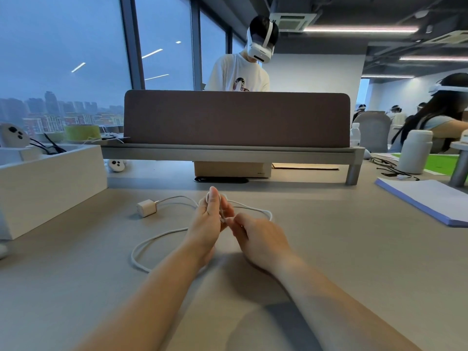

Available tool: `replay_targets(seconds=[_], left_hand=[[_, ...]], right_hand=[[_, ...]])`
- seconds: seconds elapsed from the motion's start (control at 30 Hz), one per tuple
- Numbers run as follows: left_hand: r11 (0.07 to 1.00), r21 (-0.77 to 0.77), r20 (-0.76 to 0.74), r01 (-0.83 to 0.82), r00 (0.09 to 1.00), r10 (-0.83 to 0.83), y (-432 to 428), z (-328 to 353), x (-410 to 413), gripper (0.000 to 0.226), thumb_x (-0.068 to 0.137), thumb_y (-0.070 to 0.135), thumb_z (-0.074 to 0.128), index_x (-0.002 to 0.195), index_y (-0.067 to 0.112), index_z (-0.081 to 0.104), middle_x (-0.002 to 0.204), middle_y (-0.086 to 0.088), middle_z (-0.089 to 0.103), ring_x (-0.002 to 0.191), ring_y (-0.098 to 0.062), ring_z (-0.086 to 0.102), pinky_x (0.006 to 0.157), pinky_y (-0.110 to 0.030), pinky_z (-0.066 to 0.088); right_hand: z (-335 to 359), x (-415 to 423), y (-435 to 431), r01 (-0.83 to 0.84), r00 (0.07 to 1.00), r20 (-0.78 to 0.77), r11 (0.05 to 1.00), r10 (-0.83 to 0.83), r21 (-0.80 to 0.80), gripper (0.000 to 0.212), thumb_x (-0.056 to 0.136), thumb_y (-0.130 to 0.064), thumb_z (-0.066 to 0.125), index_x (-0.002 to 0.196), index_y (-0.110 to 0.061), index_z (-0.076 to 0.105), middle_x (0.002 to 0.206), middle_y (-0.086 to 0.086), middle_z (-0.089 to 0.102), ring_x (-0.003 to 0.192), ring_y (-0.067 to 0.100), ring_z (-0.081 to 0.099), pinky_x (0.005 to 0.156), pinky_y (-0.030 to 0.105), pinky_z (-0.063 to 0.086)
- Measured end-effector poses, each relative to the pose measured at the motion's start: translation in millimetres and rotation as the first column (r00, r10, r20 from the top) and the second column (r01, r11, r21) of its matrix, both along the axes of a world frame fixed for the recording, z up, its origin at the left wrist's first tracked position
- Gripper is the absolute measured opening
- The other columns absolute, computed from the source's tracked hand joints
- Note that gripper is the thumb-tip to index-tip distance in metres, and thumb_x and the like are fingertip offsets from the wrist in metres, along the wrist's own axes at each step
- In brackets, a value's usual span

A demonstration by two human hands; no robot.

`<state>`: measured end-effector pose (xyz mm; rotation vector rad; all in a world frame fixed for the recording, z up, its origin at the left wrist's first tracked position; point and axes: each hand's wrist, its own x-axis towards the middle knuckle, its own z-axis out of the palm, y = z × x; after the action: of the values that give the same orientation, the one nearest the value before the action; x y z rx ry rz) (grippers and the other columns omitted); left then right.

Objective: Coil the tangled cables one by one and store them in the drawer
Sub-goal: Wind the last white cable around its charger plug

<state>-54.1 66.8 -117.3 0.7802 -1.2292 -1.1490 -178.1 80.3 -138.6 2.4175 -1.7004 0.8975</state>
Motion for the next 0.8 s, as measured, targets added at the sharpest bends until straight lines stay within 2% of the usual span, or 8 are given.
replay_targets(seconds=[0.13,0.2,0.3,0.37,0.43,0.57,0.7,0.8], left_hand=[[0.996,0.015,-0.108,0.083,0.991,-0.081,2,2,2,0.041,0.102,0.037,0.027,0.074,0.013,0.045,0.050,0.005,0.038,0.053,-0.011,0.038,0.071,-0.032,0.040],[0.999,0.021,-0.118,0.050,0.992,-0.047,-1,3,5,0.039,0.102,0.039,0.028,0.076,0.013,0.043,0.051,0.005,0.032,0.046,-0.009,0.032,0.066,-0.029,0.037],[0.997,0.070,-0.089,-0.018,0.996,0.024,-5,4,12,0.044,0.100,0.047,0.025,0.078,0.014,0.042,0.054,0.004,0.031,0.049,-0.010,0.028,0.061,-0.025,0.034],[0.996,0.081,-0.043,-0.031,0.998,0.034,-6,2,15,0.049,0.100,0.051,0.019,0.078,0.014,0.041,0.055,0.003,0.032,0.051,-0.011,0.029,0.060,-0.025,0.033],[0.997,0.057,0.040,-0.058,0.998,0.056,-7,0,16,0.048,0.102,0.048,0.015,0.082,0.013,0.042,0.059,0.001,0.034,0.053,-0.011,0.031,0.062,-0.026,0.032],[0.992,-0.014,0.178,-0.128,0.976,0.128,-10,-3,15,0.043,0.103,0.040,0.015,0.092,0.011,0.043,0.068,-0.003,0.036,0.059,-0.012,0.032,0.062,-0.023,0.033],[0.988,-0.073,0.281,-0.135,0.948,0.150,-10,-3,11,0.042,0.103,0.040,0.016,0.083,0.013,0.041,0.069,-0.003,0.035,0.061,-0.011,0.033,0.064,-0.022,0.034],[0.991,-0.113,0.360,-0.072,0.927,0.109,-8,-4,9,0.041,0.104,0.035,0.020,0.077,0.013,0.043,0.067,-0.002,0.039,0.058,-0.006,0.038,0.061,-0.015,0.038]], right_hand=[[-3,0,0,0.002,1.000,-0.008,0.999,-0.002,0.043,0.036,0.099,-0.049,0.029,0.103,-0.027,0.058,0.098,0.002,0.070,0.091,0.027,0.063,0.074,0.040,0.050],[-3,0,1,0.001,1.000,-0.020,0.998,0.001,0.056,0.038,0.098,-0.051,0.030,0.100,-0.027,0.059,0.098,0.002,0.070,0.092,0.027,0.063,0.074,0.039,0.050],[-1,-1,1,-0.004,0.999,-0.044,0.997,0.007,0.076,0.036,0.099,-0.048,0.033,0.097,-0.025,0.060,0.099,0.005,0.069,0.093,0.029,0.061,0.069,0.035,0.046],[-1,-1,2,-0.016,0.997,-0.071,0.996,0.022,0.087,0.033,0.099,-0.045,0.035,0.096,-0.023,0.060,0.100,0.007,0.068,0.095,0.030,0.061,0.067,0.034,0.041],[0,0,4,-0.041,0.994,-0.098,0.996,0.048,0.076,0.032,0.099,-0.042,0.036,0.100,-0.022,0.061,0.104,0.006,0.068,0.097,0.029,0.061,0.070,0.034,0.043],[0,1,9,-0.124,0.986,-0.126,0.989,0.114,-0.078,0.031,0.097,-0.038,0.037,0.096,-0.020,0.062,0.097,0.005,0.069,0.089,0.030,0.062,0.069,0.035,0.042],[1,6,11,-0.208,0.968,-0.184,0.959,0.174,-0.190,0.045,0.087,-0.042,0.025,0.094,-0.018,0.062,0.090,0.006,0.067,0.080,0.032,0.061,0.065,0.039,0.047],[4,6,11,-0.237,0.968,-0.153,0.926,0.199,-0.293,0.036,0.093,-0.038,0.031,0.097,-0.017,0.061,0.088,0.004,0.066,0.070,0.030,0.061,0.053,0.038,0.048]])
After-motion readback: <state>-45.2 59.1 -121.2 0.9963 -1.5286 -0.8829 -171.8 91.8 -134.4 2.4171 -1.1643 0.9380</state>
